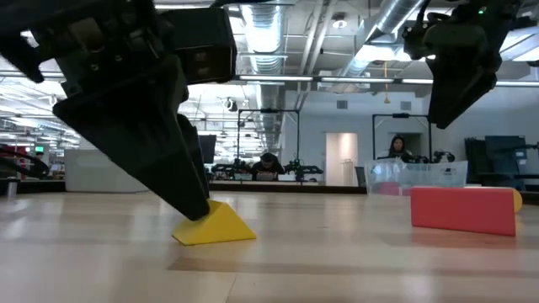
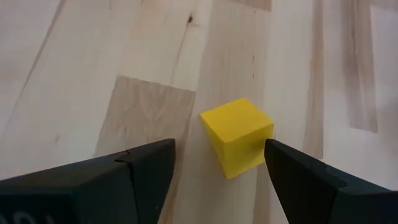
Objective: Sort & place blocks by color
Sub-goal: Put the bottom yellow block into the gray bin, then put the red block into the transparent bin
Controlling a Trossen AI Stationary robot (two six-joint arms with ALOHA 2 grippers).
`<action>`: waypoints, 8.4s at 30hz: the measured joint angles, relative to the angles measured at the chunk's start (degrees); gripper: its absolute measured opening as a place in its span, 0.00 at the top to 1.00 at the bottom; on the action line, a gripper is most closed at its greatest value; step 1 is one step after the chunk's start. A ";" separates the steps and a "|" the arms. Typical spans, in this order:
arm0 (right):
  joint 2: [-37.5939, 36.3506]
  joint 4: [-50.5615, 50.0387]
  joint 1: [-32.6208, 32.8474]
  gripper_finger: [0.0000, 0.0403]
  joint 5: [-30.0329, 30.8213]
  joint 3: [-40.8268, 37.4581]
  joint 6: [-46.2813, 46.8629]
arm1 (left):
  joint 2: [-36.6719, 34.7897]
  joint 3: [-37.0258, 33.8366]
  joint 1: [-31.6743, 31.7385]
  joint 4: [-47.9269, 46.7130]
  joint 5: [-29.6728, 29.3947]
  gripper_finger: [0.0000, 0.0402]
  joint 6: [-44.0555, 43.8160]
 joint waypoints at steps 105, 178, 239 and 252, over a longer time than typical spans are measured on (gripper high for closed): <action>0.02 10.20 0.13 0.35 4.89 0.02 -4.11 | -50.11 -22.51 78.86 -29.09 0.74 0.75 32.50; 5.75 -8.99 15.31 0.35 -21.83 -0.81 12.68 | -72.32 -35.24 20.43 13.92 2.12 0.66 21.02; 6.25 8.62 11.95 0.67 10.55 2.81 10.67 | -55.43 -35.22 8.26 22.78 -12.55 0.66 18.22; 4.89 26.15 -20.59 0.68 -6.03 2.67 -18.30 | -55.45 -35.17 8.24 25.11 -12.41 0.66 19.09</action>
